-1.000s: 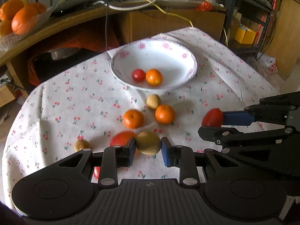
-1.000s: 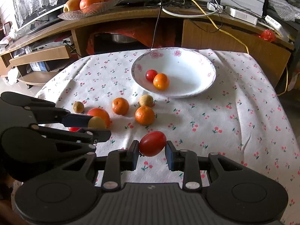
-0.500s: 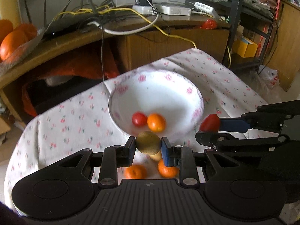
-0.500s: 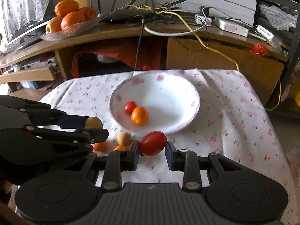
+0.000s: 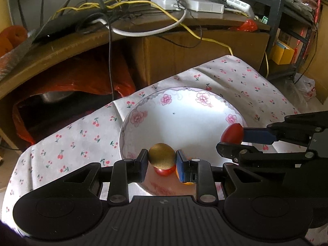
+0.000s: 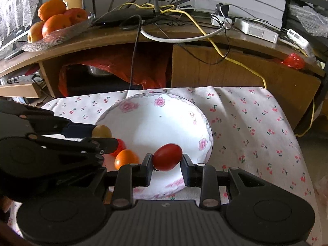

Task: Organize fruits
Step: 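Lower the potato into the bowl and open the left tool, then lower the red tomato into the bowl and open the right tool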

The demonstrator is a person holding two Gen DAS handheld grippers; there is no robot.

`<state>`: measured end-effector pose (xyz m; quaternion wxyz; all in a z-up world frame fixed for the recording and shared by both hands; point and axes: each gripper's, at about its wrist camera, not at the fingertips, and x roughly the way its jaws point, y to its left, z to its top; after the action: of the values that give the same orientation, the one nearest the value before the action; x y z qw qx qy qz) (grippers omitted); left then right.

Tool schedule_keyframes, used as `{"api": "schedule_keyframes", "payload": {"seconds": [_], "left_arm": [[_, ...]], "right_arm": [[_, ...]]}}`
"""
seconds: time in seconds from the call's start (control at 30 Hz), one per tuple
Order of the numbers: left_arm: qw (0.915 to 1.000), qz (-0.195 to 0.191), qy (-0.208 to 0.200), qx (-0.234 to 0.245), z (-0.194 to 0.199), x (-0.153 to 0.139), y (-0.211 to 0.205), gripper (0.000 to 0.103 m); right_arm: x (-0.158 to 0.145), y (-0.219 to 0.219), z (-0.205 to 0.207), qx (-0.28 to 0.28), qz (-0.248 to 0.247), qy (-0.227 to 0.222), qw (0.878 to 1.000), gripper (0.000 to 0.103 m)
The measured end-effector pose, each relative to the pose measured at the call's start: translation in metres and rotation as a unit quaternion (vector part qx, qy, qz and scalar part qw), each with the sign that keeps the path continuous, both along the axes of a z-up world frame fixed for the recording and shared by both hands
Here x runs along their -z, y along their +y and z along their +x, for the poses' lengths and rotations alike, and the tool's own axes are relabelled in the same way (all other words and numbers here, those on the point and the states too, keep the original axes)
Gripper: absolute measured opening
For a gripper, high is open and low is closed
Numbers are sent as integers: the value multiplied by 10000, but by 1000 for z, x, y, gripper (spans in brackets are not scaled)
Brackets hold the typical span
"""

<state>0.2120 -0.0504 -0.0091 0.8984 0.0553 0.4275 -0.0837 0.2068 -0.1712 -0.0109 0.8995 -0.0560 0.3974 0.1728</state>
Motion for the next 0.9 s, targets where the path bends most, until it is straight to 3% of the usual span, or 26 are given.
{"api": "schedule_keyframes", "payload": {"seconds": [0.63,0.9], "left_arm": [[9998,-58,129,-158,17,7,6,36],[9997,-113,78,-211,17,4,8,42]], "right_arm": [[12,1,24,61,68,77,9999,31],[9,-2,24,105,136,28,9998,33]]}}
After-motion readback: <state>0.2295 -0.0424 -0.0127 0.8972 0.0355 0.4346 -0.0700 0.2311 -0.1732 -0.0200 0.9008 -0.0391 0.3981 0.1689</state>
